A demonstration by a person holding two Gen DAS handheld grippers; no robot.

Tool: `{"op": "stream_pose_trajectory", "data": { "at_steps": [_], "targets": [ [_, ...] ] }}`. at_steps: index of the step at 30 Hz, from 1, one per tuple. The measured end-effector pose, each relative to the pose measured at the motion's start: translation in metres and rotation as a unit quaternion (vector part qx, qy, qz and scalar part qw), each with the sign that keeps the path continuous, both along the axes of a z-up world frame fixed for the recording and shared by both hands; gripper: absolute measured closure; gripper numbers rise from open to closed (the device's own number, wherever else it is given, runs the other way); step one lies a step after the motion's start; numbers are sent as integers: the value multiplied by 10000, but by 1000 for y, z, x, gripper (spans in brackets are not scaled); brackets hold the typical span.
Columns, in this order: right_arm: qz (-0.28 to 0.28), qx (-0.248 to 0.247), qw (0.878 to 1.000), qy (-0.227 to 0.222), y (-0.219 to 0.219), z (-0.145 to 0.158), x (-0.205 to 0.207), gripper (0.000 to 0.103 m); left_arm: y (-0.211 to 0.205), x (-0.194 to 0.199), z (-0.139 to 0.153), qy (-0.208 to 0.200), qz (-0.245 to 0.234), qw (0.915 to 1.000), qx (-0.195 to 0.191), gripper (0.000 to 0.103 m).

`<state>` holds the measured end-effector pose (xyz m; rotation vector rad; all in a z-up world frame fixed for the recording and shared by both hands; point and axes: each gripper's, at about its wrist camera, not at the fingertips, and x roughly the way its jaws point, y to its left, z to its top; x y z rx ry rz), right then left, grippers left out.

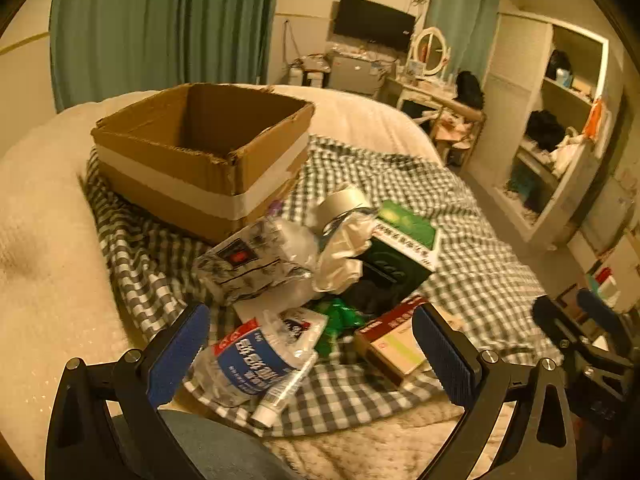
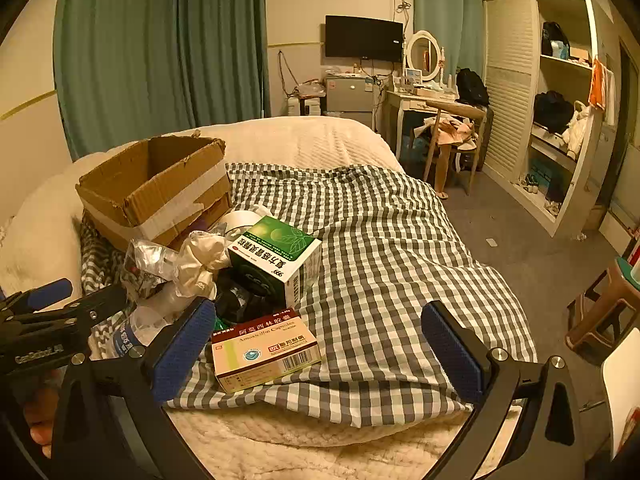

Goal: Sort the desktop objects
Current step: 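Move both tools toward the pile of items beside the cardboard box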

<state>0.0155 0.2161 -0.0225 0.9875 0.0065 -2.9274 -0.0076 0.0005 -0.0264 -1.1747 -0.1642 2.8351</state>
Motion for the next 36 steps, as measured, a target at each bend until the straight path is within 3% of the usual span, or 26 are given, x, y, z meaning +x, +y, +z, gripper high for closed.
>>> {"op": "stream_pose_trajectory", "data": {
  "at_steps": [7,11,15,22,25,30,33,36],
  "targets": [
    [50,-32,10000,-51,-1,-9,-6,0,-2,-7,-10,-35,21,9998,195,0],
    [73,56,9999,-121,-3,-15,-10,0,-8,-15,-16,-211,462,9986,161,0],
    [140,176,9996,-174,-6,-24,-12,0,-21,-27,-22,-484,585,9956,556,0],
    [533,-30,9975,-453,-13,-44,-20,0,-13,-41,-22,-223,460,9983,277,0],
    [784,-7,9953,-571,-21,-55,-24,0,-13,-52,-35,-533,332,9971,432,0],
    [941,53,9922,-820,-26,-73,-30,0,-33,-68,-50,-874,752,9902,783,0],
    [870,21,9919,-923,-20,-79,-34,0,-42,-81,-55,-973,956,9871,840,0],
    [831,265,9918,-936,-21,-79,-39,0,-45,-89,-56,-987,1045,9874,658,0]
  ]
}}
